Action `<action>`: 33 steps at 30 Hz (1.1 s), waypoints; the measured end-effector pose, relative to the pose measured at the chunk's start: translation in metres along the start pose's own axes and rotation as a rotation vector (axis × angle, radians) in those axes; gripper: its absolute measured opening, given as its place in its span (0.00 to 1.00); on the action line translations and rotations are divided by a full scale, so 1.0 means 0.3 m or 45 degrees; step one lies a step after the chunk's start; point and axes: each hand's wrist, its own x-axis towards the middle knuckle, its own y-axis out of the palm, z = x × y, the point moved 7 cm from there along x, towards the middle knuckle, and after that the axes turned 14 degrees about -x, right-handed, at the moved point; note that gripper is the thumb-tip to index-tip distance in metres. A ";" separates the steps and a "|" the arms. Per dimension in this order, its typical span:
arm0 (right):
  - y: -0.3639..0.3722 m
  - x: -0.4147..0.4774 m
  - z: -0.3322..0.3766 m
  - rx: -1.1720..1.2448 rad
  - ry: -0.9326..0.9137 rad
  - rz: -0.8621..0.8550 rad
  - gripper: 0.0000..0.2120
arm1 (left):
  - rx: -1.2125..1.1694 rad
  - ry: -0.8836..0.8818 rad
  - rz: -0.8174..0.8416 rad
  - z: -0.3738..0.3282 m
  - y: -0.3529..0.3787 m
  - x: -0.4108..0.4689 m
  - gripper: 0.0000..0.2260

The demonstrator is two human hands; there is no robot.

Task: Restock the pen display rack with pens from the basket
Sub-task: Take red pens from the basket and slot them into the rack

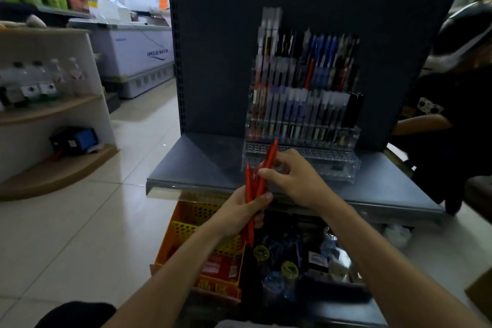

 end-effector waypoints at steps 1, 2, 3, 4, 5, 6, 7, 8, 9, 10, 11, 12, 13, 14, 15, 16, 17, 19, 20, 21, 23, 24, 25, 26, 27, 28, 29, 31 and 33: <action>-0.011 0.017 -0.005 0.048 0.003 -0.034 0.04 | 0.009 0.006 -0.001 0.005 -0.012 0.011 0.05; -0.027 0.034 -0.010 0.106 0.021 -0.066 0.04 | 0.013 0.007 0.006 0.014 -0.025 0.019 0.05; -0.046 0.055 -0.019 0.148 0.054 -0.101 0.04 | 0.013 0.006 0.016 0.025 -0.043 0.029 0.04; -0.067 0.080 -0.028 0.177 0.084 -0.146 0.04 | 0.005 0.002 0.018 0.035 -0.065 0.038 0.04; -0.089 0.106 -0.038 0.211 0.118 -0.195 0.04 | -0.012 -0.004 0.014 0.044 -0.089 0.047 0.03; -0.110 0.133 -0.050 0.237 0.147 -0.252 0.03 | -0.045 -0.010 0.020 0.050 -0.111 0.058 0.04; -0.131 0.158 -0.056 0.259 0.170 -0.308 0.01 | -0.081 -0.013 0.042 0.049 -0.124 0.065 0.04; -0.146 0.185 -0.059 0.249 0.180 -0.369 0.02 | -0.120 -0.008 0.072 0.045 -0.135 0.078 0.05; -0.155 0.214 -0.062 0.229 0.192 -0.423 0.02 | -0.156 0.005 0.102 0.038 -0.141 0.092 0.07; -0.159 0.243 -0.065 0.186 0.200 -0.466 0.02 | -0.193 0.019 0.122 0.027 -0.147 0.104 0.08; -0.156 0.272 -0.069 0.148 0.210 -0.496 0.01 | -0.240 0.036 0.134 0.016 -0.151 0.117 0.08; -0.152 0.297 -0.068 0.105 0.216 -0.513 0.02 | -0.292 0.057 0.143 0.004 -0.152 0.127 0.08; -0.138 0.328 -0.072 0.065 0.221 -0.512 0.03 | -0.345 0.078 0.147 -0.004 -0.155 0.140 0.08; -0.121 0.357 -0.076 0.015 0.221 -0.497 0.03 | -0.390 0.092 0.147 -0.010 -0.158 0.151 0.08; -0.101 0.383 -0.079 -0.045 0.218 -0.473 0.04 | -0.428 0.101 0.142 -0.016 -0.161 0.160 0.07; -0.080 0.404 -0.080 -0.103 0.213 -0.442 0.04 | -0.465 0.109 0.139 -0.019 -0.166 0.167 0.07; -0.064 0.419 -0.084 -0.141 0.207 -0.419 0.05 | -0.493 0.116 0.135 -0.024 -0.168 0.172 0.07; -0.042 0.447 -0.098 -0.156 0.224 -0.393 0.07 | -0.521 0.123 0.120 -0.032 -0.186 0.182 0.05; -0.039 0.458 -0.105 -0.148 0.240 -0.392 0.08 | -0.521 0.123 0.116 -0.038 -0.194 0.185 0.04; -0.038 0.470 -0.111 -0.146 0.253 -0.391 0.09 | -0.522 0.125 0.117 -0.045 -0.203 0.185 0.04; -0.041 0.486 -0.110 -0.167 0.255 -0.378 0.09 | -0.532 0.137 0.116 -0.061 -0.219 0.184 0.05; -0.042 0.491 -0.105 -0.181 0.250 -0.365 0.10 | -0.532 0.144 0.112 -0.068 -0.228 0.183 0.06; -0.041 0.495 -0.099 -0.196 0.242 -0.349 0.10 | -0.524 0.148 0.104 -0.072 -0.236 0.181 0.06; -0.039 0.497 -0.092 -0.212 0.232 -0.332 0.10 | -0.513 0.153 0.095 -0.075 -0.244 0.177 0.07; -0.038 0.499 -0.088 -0.232 0.222 -0.314 0.10 | -0.504 0.156 0.085 -0.077 -0.249 0.174 0.07; -0.037 0.501 -0.083 -0.248 0.218 -0.295 0.09 | -0.498 0.157 0.078 -0.078 -0.252 0.171 0.07; -0.036 0.503 -0.080 -0.256 0.217 -0.279 0.08 | -0.492 0.156 0.075 -0.081 -0.252 0.167 0.08; -0.035 0.504 -0.081 -0.267 0.218 -0.260 0.07 | -0.491 0.161 0.077 -0.085 -0.245 0.165 0.08; -0.031 0.502 -0.089 -0.304 0.228 -0.236 0.07 | -0.520 0.175 0.086 -0.090 -0.237 0.166 0.07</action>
